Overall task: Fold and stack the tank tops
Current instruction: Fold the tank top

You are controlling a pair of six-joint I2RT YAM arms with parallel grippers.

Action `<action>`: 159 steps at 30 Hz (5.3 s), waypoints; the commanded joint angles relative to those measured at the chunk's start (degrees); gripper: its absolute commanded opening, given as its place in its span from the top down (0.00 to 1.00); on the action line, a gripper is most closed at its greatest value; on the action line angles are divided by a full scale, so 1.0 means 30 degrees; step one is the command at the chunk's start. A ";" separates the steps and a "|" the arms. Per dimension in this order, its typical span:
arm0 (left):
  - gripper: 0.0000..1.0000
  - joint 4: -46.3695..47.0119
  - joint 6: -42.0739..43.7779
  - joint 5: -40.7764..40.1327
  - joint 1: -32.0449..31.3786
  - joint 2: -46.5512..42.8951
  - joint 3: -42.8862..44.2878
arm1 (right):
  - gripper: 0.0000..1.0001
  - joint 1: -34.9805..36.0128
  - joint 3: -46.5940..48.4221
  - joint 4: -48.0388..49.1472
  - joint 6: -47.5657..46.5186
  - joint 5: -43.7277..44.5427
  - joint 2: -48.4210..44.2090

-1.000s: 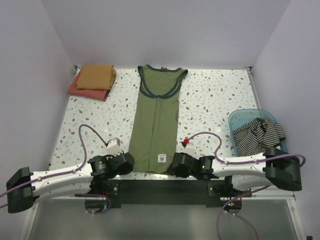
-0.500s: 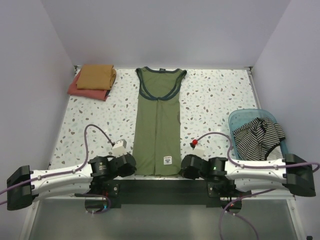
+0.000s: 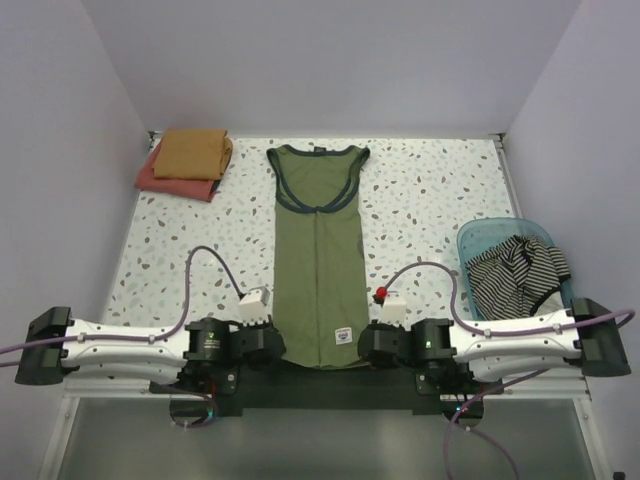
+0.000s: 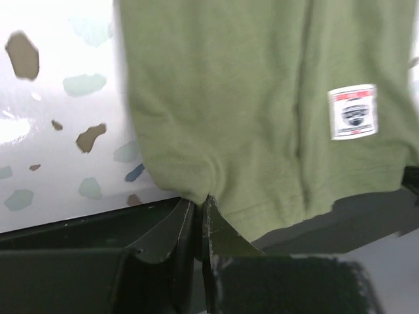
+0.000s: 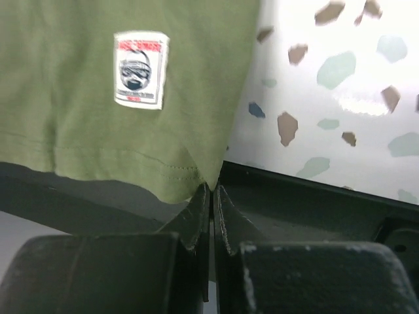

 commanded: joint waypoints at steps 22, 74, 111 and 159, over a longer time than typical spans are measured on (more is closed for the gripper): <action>1.00 0.8264 1.3044 -0.0998 1.3736 0.6276 0.6906 | 1.00 -1.3045 0.9924 0.4933 -1.3397 -0.0600 0.8023; 0.83 1.3100 1.8027 0.6800 2.1038 1.8674 1.5258 | 1.00 -2.0610 1.5558 0.9388 -1.5098 -0.7369 1.4888; 0.41 1.2838 1.7856 0.6506 2.1624 1.6302 1.4707 | 0.42 -2.1195 1.8986 0.6577 -1.6183 -0.6170 1.6501; 0.64 1.2048 1.6621 0.6364 2.2589 2.1838 1.8128 | 0.72 -1.9936 2.1855 0.6576 -1.6533 -0.6199 2.1978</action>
